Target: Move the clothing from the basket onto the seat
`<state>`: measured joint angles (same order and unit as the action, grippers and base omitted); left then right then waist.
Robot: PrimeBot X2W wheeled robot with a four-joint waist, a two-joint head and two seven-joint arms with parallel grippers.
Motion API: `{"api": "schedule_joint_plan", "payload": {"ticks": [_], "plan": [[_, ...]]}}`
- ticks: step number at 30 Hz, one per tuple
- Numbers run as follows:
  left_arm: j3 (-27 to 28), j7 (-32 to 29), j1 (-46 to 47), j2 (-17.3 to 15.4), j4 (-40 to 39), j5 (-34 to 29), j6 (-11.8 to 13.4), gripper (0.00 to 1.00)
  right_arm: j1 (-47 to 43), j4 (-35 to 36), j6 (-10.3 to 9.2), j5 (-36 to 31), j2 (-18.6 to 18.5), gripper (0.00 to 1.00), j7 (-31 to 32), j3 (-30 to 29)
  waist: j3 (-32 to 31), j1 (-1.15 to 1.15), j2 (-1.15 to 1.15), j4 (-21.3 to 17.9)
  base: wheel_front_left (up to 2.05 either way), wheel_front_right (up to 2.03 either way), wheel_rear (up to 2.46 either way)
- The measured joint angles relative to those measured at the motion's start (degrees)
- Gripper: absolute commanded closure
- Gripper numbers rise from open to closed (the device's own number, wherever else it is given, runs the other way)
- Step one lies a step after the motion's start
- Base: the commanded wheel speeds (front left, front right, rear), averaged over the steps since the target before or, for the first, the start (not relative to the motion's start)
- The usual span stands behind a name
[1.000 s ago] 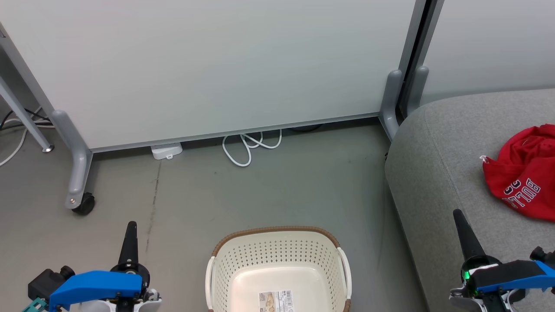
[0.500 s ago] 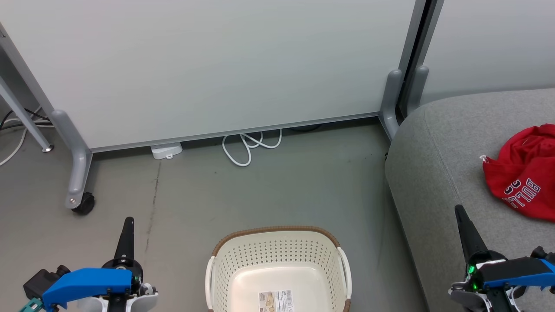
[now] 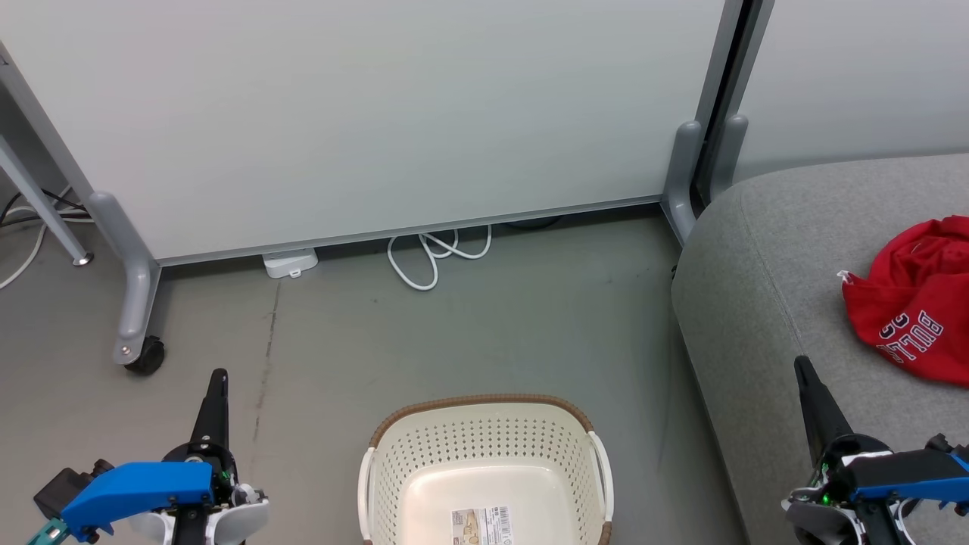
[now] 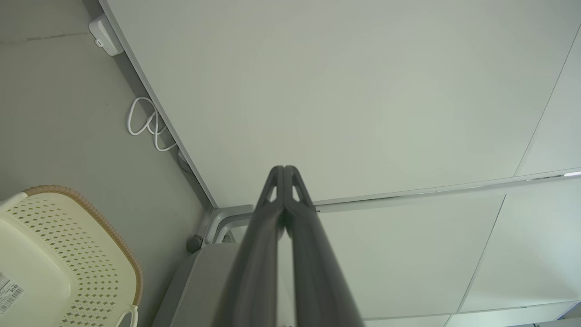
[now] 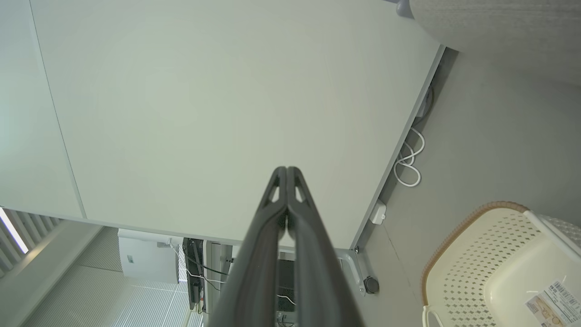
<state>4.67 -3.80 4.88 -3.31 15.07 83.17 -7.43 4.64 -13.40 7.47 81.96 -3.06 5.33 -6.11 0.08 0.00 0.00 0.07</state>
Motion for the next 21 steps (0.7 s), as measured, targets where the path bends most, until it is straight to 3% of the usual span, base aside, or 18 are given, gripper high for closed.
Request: {"api": "schedule_joint_plan", "payload": {"ticks": [21], "plan": [[1.5,-2.2,0.9,0.3,-0.7,7.4,0.0,1.0,1.1,-0.5,0.0,8.4,0.1,1.0,1.0,-0.3,0.1,0.0,0.0,-0.1,0.0,0.0,0.0]]}}
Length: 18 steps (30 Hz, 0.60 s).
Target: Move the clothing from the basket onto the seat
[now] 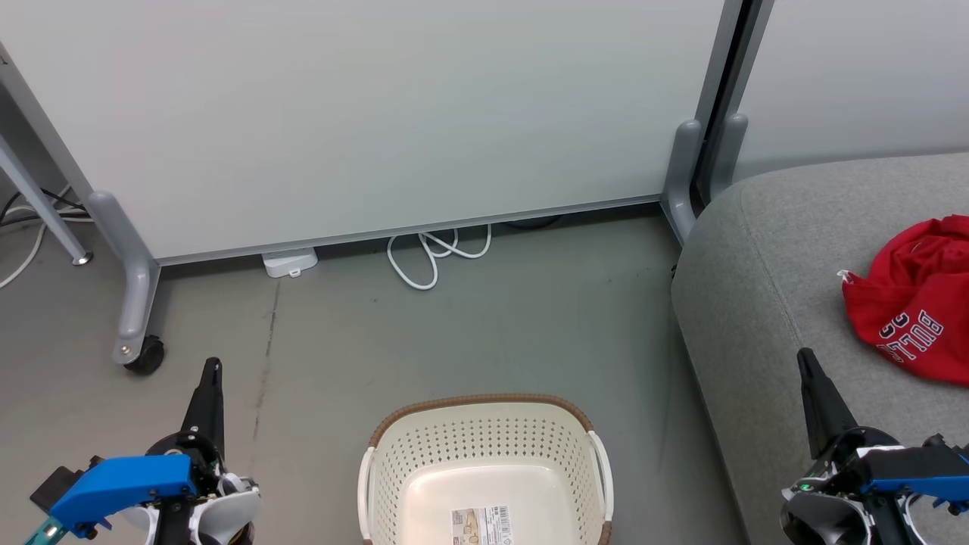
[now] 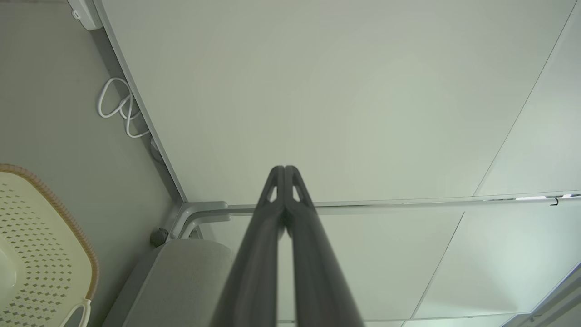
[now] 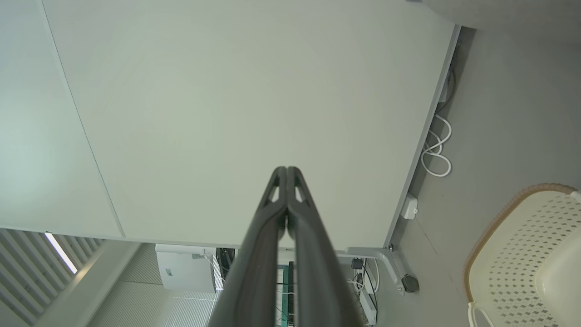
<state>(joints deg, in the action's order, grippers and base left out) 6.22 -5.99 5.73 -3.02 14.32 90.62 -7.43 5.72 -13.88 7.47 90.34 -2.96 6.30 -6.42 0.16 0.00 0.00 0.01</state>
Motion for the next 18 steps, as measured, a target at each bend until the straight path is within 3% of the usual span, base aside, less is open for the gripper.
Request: {"api": "schedule_joint_plan", "payload": {"ticks": [18], "plan": [[0.3,-0.5,0.2,0.1,-0.2,1.7,0.0,1.0,0.1,-0.1,0.0,2.0,0.0,1.0,0.2,-0.1,0.0,0.0,0.0,0.0,0.0,0.0,0.0]]}}
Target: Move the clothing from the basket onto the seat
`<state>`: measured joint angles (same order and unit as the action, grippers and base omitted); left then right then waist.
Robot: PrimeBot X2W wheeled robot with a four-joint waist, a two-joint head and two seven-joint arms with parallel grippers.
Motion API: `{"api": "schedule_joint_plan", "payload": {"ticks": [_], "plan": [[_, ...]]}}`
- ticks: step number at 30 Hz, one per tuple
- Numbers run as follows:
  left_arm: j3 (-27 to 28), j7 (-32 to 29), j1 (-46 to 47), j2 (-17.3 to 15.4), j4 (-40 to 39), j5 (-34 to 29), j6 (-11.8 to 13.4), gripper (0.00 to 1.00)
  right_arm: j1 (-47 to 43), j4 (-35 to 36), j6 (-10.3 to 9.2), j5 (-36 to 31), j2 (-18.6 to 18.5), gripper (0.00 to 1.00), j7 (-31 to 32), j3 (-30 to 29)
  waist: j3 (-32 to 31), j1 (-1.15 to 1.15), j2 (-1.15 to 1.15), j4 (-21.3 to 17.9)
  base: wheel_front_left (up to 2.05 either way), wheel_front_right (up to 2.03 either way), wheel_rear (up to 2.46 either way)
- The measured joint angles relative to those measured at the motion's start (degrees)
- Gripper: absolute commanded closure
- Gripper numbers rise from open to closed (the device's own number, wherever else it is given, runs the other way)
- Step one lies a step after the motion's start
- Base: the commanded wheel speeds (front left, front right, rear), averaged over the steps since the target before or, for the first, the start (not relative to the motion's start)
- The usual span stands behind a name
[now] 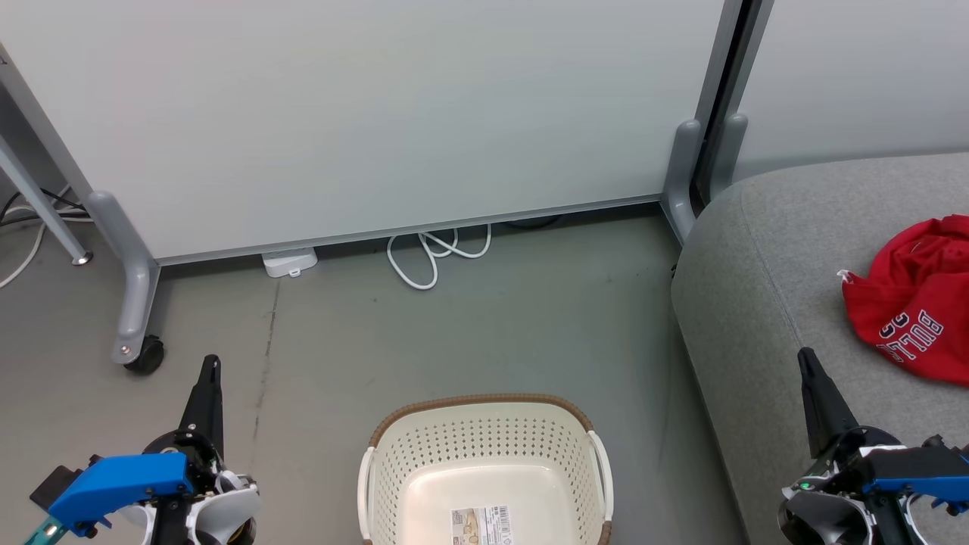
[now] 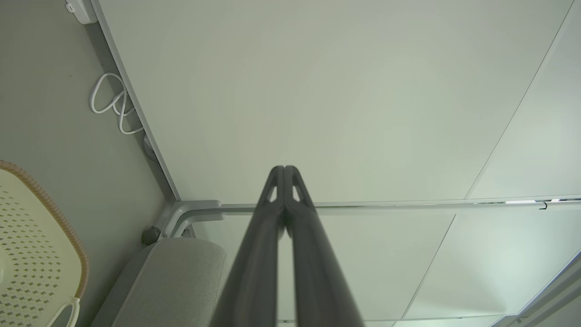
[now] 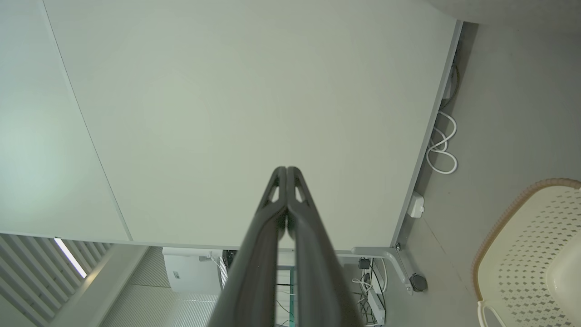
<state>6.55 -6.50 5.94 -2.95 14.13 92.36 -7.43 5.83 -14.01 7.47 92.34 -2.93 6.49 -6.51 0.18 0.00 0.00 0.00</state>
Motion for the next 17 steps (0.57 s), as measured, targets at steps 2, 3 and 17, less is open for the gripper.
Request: {"api": "schedule_joint_plan", "payload": {"ticks": [2,3,17], "plan": [[0.0,0.0,0.0,0.0,0.0,0.0,0.0,1.0,0.0,0.0,0.0,0.0,0.0,1.0,0.0,0.0,0.0,0.0,0.0,0.0,0.0,0.0,0.0],[0.0,0.0,0.0,0.0,0.0,0.0,0.0,1.0,0.0,0.0,0.0,0.0,0.0,1.0,0.0,0.0,0.0,0.0,0.0,0.0,0.0,0.0,0.0],[0.0,0.0,0.0,0.0,0.0,0.0,0.0,1.0,0.1,0.0,0.0,0.0,0.0,1.0,0.0,0.0,0.0,0.0,0.0,0.0,0.0,0.0,0.0]]}}
